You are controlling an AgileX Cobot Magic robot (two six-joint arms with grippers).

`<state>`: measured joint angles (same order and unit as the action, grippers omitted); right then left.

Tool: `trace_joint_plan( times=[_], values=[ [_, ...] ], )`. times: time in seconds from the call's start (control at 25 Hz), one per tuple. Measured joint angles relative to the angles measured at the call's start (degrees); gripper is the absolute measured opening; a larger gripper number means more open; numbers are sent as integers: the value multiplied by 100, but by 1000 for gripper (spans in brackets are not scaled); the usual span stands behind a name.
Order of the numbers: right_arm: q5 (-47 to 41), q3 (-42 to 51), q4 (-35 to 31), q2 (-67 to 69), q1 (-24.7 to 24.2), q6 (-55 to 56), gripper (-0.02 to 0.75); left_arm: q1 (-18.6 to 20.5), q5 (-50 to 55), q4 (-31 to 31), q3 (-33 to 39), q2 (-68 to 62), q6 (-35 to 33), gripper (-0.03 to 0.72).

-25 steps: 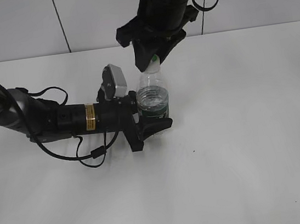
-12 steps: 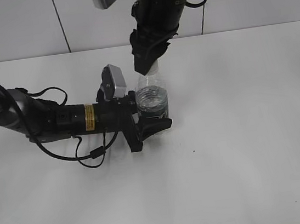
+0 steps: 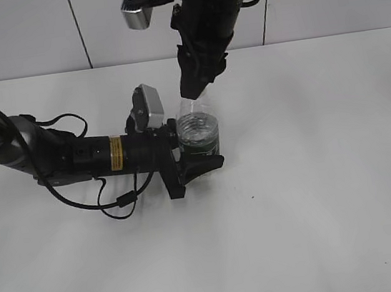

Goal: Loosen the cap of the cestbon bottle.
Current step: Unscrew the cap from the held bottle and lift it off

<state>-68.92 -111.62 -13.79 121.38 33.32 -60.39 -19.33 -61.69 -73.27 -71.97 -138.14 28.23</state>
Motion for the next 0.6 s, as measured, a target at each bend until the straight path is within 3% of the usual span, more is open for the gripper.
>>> trace_joint_plan(
  times=[0.6],
  values=[
    [-102,0,-35,0,0,-2193,303,26,-92,-111,0,0,-6,404]
  ],
)
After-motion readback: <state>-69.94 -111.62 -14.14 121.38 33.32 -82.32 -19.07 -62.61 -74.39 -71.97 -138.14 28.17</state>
